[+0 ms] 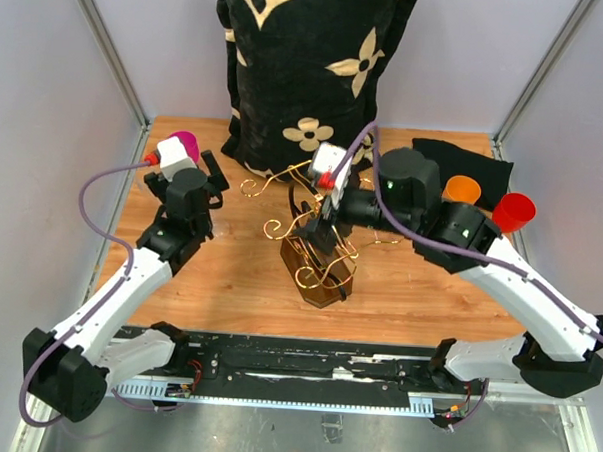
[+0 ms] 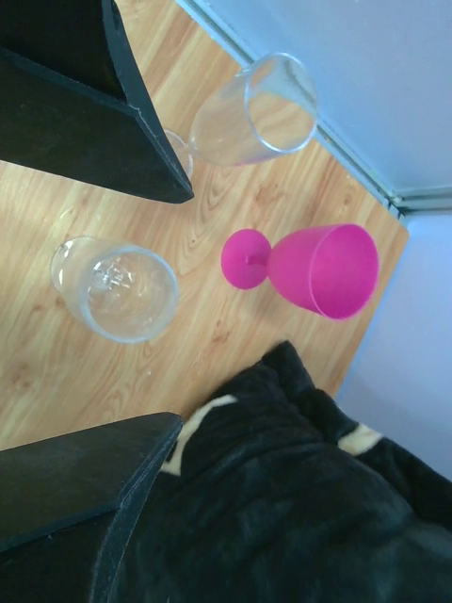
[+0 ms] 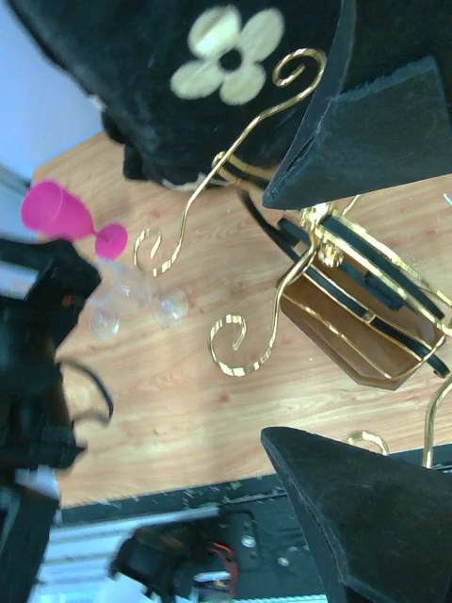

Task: Take the wine glass off the wine glass rack

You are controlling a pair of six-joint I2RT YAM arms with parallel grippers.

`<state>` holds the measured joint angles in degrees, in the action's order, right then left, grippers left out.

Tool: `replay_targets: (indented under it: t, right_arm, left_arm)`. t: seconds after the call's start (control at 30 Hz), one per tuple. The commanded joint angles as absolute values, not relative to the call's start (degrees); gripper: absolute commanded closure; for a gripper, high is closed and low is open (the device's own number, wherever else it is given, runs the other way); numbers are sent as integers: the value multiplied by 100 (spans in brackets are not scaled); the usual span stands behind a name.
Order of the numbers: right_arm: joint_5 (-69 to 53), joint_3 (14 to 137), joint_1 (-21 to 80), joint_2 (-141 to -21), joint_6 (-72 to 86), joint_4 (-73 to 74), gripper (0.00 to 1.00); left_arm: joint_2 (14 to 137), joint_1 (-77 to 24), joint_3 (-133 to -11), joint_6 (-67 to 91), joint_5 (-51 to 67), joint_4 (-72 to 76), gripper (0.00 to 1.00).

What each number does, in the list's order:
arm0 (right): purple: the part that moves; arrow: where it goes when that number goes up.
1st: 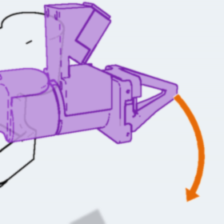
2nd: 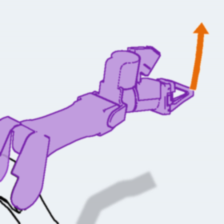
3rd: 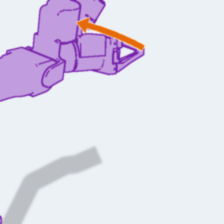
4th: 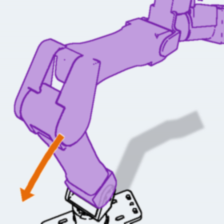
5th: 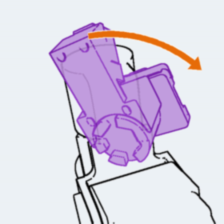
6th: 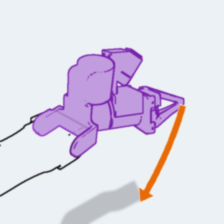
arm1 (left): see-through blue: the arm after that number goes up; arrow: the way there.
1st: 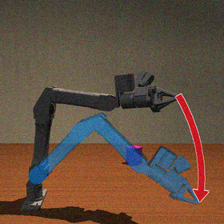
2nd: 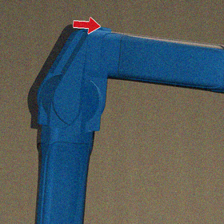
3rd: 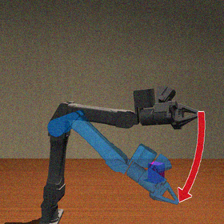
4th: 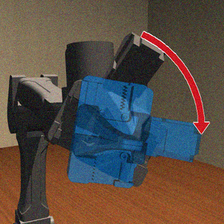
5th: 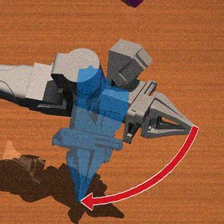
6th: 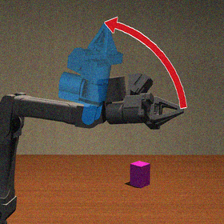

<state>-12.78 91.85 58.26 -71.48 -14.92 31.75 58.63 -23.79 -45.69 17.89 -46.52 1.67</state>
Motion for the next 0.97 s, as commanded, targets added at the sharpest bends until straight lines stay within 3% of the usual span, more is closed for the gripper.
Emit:
replay_targets:
  t: [0.0, 0.37, 0.63, 0.93]
  right_arm:
    - [-1479, 9810, 4968, -7289, -17, 3340, 2]
    - [-1791, 10217, 1603, -8103, 1422, 3850, 2]
    - [-2124, 9598, 297, -8315, 1429, 3647, 1]
    - [-2123, 9607, 105, -8445, 1231, 3665, 2]
  left_arm:
    - [5691, -2443, -5637, 2330, -4130, -1851, 0]
    - [7652, -2435, -9276, 2124, -2457, -4189, 0]
    - [7918, -2139, -9536, 1953, -1964, -4095, 0]
    - [7847, -1993, -9462, 1939, -1858, -4006, 0]
